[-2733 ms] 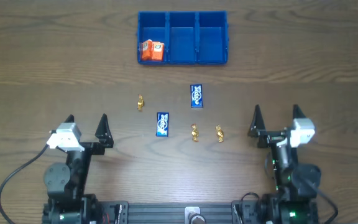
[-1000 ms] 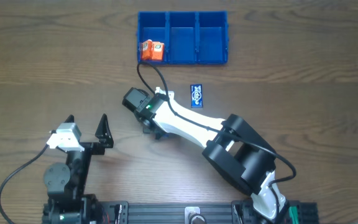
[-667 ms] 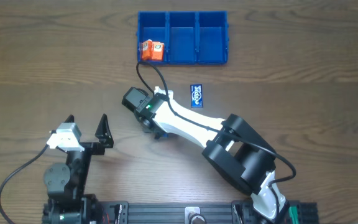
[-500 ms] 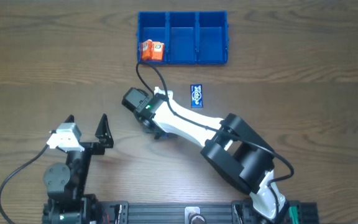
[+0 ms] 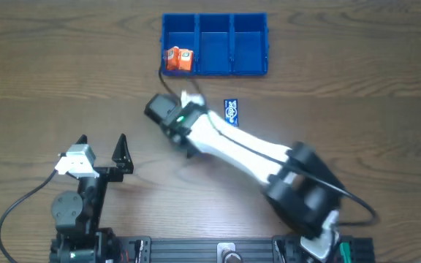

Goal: Sort Candies Into Trays

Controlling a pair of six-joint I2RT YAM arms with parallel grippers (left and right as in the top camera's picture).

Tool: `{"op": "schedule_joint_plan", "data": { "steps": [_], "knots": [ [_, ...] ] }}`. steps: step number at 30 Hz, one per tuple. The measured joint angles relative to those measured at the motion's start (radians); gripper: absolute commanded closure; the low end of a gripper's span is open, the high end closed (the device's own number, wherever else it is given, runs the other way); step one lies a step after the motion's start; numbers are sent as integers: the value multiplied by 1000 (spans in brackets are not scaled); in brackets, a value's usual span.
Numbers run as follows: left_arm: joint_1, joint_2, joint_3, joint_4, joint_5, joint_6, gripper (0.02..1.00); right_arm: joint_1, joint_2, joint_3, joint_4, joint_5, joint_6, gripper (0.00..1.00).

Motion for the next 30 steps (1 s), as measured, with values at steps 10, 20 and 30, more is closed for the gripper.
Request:
{"op": "schedule_joint_plan", "data": {
  "steps": [10,20,30],
  "knots": [
    [0,0,0,0,0,0,20,-292,21,520,18,147,-341,750],
    [0,0,0,0,0,0,20,-372,386,623,172,147,-449,435],
    [0,0,0,0,0,0,20,-372,388,626,180,126,-468,187]
  ]
}}
